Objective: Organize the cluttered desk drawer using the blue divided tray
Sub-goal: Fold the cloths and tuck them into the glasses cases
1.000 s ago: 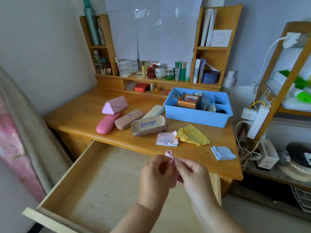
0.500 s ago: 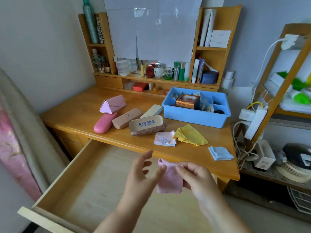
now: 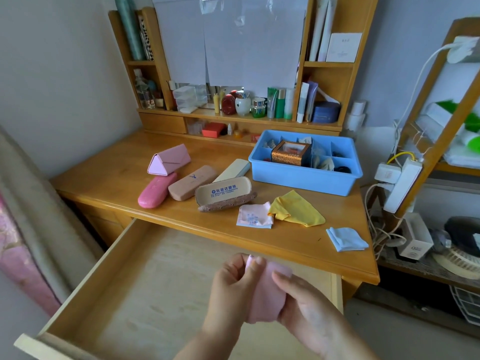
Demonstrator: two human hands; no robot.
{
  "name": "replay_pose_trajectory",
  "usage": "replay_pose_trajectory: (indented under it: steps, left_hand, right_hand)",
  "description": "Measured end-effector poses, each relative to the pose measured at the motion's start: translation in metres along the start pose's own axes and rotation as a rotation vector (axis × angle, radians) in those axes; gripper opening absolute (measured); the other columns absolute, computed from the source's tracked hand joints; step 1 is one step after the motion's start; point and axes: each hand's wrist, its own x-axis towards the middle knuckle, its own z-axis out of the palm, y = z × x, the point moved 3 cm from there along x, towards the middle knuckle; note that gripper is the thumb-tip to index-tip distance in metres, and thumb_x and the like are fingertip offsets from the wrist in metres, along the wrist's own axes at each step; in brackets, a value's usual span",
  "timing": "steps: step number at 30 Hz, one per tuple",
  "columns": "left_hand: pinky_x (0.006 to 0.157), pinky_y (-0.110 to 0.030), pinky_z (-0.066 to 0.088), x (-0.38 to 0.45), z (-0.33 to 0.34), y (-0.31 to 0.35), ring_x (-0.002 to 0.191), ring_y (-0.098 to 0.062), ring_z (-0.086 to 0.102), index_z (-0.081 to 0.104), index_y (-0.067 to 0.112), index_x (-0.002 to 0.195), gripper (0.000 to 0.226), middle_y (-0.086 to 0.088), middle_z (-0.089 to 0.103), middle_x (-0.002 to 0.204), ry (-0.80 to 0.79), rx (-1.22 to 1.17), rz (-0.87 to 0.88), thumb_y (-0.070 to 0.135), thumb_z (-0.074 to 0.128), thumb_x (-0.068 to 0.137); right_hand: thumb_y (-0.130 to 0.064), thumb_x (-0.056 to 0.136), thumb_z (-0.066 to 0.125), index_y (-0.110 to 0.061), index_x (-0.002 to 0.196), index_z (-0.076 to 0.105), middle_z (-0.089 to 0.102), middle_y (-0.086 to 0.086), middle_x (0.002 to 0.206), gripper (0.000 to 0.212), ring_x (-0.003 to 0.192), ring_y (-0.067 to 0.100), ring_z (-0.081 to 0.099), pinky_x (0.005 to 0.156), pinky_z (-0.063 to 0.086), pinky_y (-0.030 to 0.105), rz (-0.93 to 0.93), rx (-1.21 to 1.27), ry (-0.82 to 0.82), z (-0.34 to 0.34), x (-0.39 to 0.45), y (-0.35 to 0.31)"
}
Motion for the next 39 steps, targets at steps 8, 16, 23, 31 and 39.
replay_pose_trajectory:
  steps: [8, 16, 23, 31, 39]
  left_hand:
    - [0.061, -0.017, 0.046, 0.081, -0.004, 0.0, 0.063, -0.003, 0.059, 0.067, 0.027, 0.072, 0.019, 0.012, 0.066, 0.067, -0.009, 0.646, 0.413, 0.012, 0.071, 0.082]
    - [0.087, -0.031, 0.044, 0.169, 0.021, 0.002, 0.106, -0.021, 0.055, 0.067, 0.019, 0.11, 0.023, -0.001, 0.061, 0.113, -0.313, 1.362, 0.612, 0.022, 0.054, 0.092]
    - [0.054, -0.03, 0.035, 0.146, -0.006, 0.013, 0.06, -0.022, 0.05, 0.065, 0.009, 0.071, 0.023, -0.003, 0.06, 0.064, -0.001, 0.883, 0.356, 0.016, 0.055, 0.091]
    - [0.06, -0.031, 0.049, 0.05, -0.031, -0.011, 0.081, -0.027, 0.066, 0.068, 0.003, 0.107, 0.04, -0.019, 0.07, 0.103, -0.058, -0.362, -0.391, 0.032, 0.042, 0.099]
    - [0.079, -0.033, 0.05, -0.006, -0.024, 0.0, 0.093, -0.03, 0.064, 0.067, 0.002, 0.107, 0.035, -0.023, 0.068, 0.106, -0.45, -0.16, -0.146, 0.029, 0.059, 0.087]
  right_hand:
    - [-0.026, 0.076, 0.066, -0.003, 0.087, 0.066, 0.073, 0.012, 0.071, 0.025, 0.062, 0.016, 0.071, 0.058, 0.054, 0.029, 0.091, 0.25, 0.502, -0.056, 0.022, 0.012]
    - [-0.021, 0.068, 0.061, -0.006, 0.101, 0.063, 0.075, 0.008, 0.089, 0.036, 0.076, 0.02, 0.073, 0.067, 0.053, 0.038, 0.003, 0.412, 0.581, -0.078, 0.025, 0.003]
    - [-0.021, 0.072, 0.06, -0.009, 0.099, 0.068, 0.074, 0.01, 0.098, 0.03, 0.084, 0.021, 0.072, 0.063, 0.055, 0.034, 0.009, 0.447, 0.531, -0.072, 0.02, 0.006]
    - [-0.016, 0.098, 0.042, -0.007, 0.106, 0.066, 0.074, 0.013, 0.093, 0.027, 0.086, 0.026, 0.068, 0.072, 0.046, 0.038, 0.106, 0.349, 0.504, -0.034, 0.017, 0.007]
    - [-0.04, 0.077, 0.069, -0.006, 0.106, 0.071, 0.067, 0.014, 0.1, 0.045, 0.079, 0.022, 0.064, 0.066, 0.046, 0.03, 0.149, 0.147, 0.11, 0.02, 0.013, 0.01]
